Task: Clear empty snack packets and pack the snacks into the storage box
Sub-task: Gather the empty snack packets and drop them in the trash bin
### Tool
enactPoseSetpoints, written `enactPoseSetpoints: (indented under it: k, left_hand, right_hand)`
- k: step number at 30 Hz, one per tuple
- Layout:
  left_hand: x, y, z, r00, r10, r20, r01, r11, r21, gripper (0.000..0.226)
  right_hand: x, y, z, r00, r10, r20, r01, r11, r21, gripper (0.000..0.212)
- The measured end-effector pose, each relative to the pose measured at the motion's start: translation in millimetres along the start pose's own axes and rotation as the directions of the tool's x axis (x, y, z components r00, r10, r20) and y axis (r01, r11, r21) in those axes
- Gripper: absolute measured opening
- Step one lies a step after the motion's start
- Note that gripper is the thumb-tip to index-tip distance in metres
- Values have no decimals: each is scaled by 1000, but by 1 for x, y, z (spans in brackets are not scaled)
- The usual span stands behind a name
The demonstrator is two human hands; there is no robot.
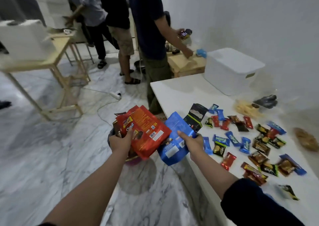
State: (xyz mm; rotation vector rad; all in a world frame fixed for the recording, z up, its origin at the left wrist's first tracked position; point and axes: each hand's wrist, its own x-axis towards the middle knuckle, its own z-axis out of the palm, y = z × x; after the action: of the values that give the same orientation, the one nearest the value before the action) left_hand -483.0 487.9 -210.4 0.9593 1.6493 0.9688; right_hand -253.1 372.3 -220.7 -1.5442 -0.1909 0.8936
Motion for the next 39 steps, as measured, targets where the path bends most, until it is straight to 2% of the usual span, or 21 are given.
enactPoseSetpoints:
  k: [2,4,8,9,13,17,20,22,27,35,39]
  left_hand:
    - [15,-2,-8,998,-40,-51,40,999,6,84]
    - [26,1,-14,990,-68,-124,70,998,7,76]
    - [72,-3,-23,965,-113,-237,124,992,29,69]
    - [86,-4,-25,960,-123,-253,134,991,27,69]
    - [153,-7,-26,942,-155,-299,172,985,32,68]
    - [217,-3,-24,921,-174,-349,222,970,100,69]
    - [257,-1,-22,910,-174,-377,259,947,189,69]
    - [282,-4,-16,908,-179,-379,279,934,226,67]
    - [326,-28,11,919,-256,-301,334,910,246,60]
    - [385,-78,60,893,-384,-235,430,881,197,56]
    - [417,-106,82,882,-411,-231,456,868,198,62]
  right_hand:
    - [19,0,24,999,17,35,-15,998,-53,84]
    - [36,1,49,997,20,81,-13,997,-82,81]
    - [65,4,102,988,28,154,-7,991,-135,40]
    - [72,5,116,985,29,171,-3,989,-150,36]
    - [113,17,173,988,-1,154,41,967,-253,49]
    - [155,34,230,992,94,88,-61,945,-320,57]
    - [180,47,264,993,105,45,-80,922,-378,71]
    - [195,56,282,993,118,25,-97,905,-414,84]
    - [236,82,313,983,183,-15,-166,851,-499,102]
    - [307,120,355,983,183,-29,-161,767,-621,71]
    - [337,144,377,986,166,-16,-130,708,-694,68]
